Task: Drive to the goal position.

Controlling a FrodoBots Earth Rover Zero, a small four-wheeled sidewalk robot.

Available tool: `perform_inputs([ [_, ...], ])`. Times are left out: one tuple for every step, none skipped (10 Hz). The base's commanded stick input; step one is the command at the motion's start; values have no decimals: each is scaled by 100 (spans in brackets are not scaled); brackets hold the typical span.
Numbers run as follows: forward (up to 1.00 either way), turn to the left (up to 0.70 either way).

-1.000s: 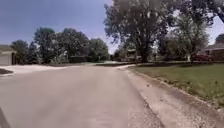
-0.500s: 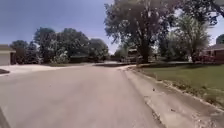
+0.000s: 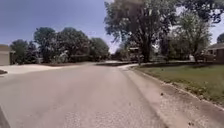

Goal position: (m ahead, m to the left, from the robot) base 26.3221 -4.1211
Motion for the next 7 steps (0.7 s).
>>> perform_inputs([
  [70, 0],
  [70, 0],
  [70, 0],
  [70, 0],
  [70, 0],
  [70, 0],
  [70, 0],
])
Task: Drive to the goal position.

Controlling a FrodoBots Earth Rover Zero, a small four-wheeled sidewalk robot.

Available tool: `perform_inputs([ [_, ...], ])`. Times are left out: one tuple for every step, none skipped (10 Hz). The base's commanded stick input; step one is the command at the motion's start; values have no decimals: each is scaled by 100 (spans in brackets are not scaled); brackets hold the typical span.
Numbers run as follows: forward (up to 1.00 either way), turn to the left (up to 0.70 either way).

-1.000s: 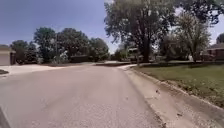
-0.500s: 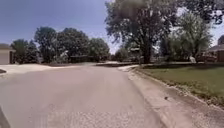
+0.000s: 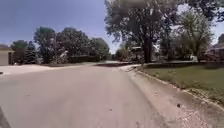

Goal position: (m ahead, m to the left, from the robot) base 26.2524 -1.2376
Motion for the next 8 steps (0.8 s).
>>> perform_inputs([
  [70, 0],
  [70, 0],
  [70, 0],
  [70, 0],
  [70, 0],
  [70, 0],
  [70, 0],
  [70, 0],
])
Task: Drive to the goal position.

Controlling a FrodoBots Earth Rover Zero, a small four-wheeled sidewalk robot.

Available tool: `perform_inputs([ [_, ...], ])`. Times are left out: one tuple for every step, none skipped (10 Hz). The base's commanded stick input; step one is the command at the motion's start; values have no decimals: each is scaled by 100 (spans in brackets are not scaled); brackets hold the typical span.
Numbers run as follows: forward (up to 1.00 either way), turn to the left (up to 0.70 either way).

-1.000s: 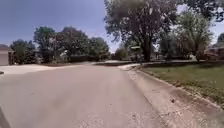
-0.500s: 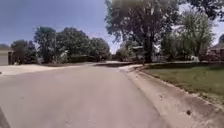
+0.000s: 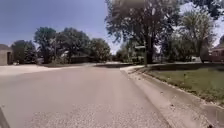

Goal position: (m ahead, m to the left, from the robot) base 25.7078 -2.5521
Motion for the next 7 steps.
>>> perform_inputs([
  [70, 0],
  [70, 0],
  [70, 0],
  [70, 0],
  [70, 0],
  [70, 0],
  [70, 0],
])
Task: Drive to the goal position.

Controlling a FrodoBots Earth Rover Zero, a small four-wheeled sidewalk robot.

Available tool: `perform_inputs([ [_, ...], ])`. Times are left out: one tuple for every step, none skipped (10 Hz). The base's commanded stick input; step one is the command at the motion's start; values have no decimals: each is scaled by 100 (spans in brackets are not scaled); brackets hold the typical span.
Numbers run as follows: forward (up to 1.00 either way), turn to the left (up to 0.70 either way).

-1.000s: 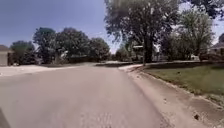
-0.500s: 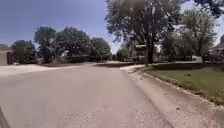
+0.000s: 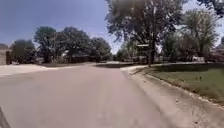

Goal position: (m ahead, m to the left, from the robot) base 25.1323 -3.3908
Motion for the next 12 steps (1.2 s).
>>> perform_inputs([
  [70, 0],
  [70, 0],
  [70, 0],
  [70, 0],
  [70, 0],
  [70, 0],
  [70, 0],
  [70, 0],
  [70, 0],
  [70, 0],
  [70, 0],
  [70, 0],
])
